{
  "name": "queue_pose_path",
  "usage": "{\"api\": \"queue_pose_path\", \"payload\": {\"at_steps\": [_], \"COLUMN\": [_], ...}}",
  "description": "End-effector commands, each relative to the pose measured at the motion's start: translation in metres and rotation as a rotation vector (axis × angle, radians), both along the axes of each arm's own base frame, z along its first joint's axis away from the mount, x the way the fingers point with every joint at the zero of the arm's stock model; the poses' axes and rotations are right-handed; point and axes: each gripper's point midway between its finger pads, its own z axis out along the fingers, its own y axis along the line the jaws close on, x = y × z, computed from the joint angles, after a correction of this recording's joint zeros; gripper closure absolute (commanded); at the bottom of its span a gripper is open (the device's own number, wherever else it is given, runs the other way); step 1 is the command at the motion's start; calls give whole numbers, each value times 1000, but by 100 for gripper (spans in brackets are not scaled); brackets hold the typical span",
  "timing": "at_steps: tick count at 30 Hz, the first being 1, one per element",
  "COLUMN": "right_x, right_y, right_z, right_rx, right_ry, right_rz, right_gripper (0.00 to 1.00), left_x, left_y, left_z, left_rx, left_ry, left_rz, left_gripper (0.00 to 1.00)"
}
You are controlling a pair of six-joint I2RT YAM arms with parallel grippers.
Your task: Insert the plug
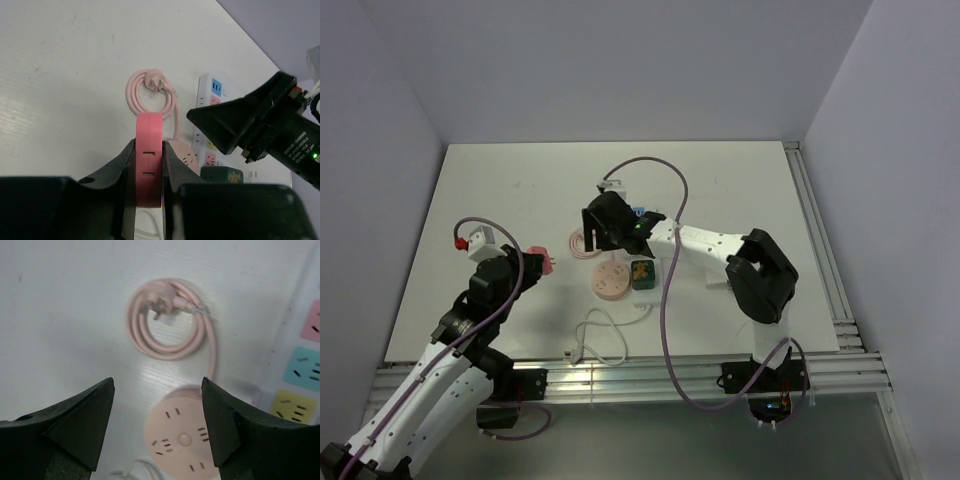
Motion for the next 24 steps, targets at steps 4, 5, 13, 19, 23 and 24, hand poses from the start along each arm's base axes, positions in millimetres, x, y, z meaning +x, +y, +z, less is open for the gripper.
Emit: {"api": "queue_pose_path", "payload": {"at_steps": [4,5,13,19,23,24], "right_x": [-11,-9,-14,-4,7,7], "right_y": [-53,-62,-100,-106,-108,-107], "right_z": [-20,-22,-44,-48,-37,-36], "right_rx": [-74,-103,-221,-258,-316,-330], "right_ry": [6,-5,-1,1,-42,-47], "right_rz": [-55,-73,-109,-99,-89,-81], "right_gripper": [24,24,25,28,36,38], "left_x": [8,9,11,10,12,12], "left_y": [-28,-30,-59,-82,-75,-74], "left_z": [-3,-3,-7,-17,-19,-19], "left_rx": [-109,-114,-95,-69,-42,-37], "left_ry": [-34,-32,-12,21,24,22], "left_rz": [-86,-90,-133,-150,-117,-114], "left_gripper": [100,100,100,100,100,100]}}
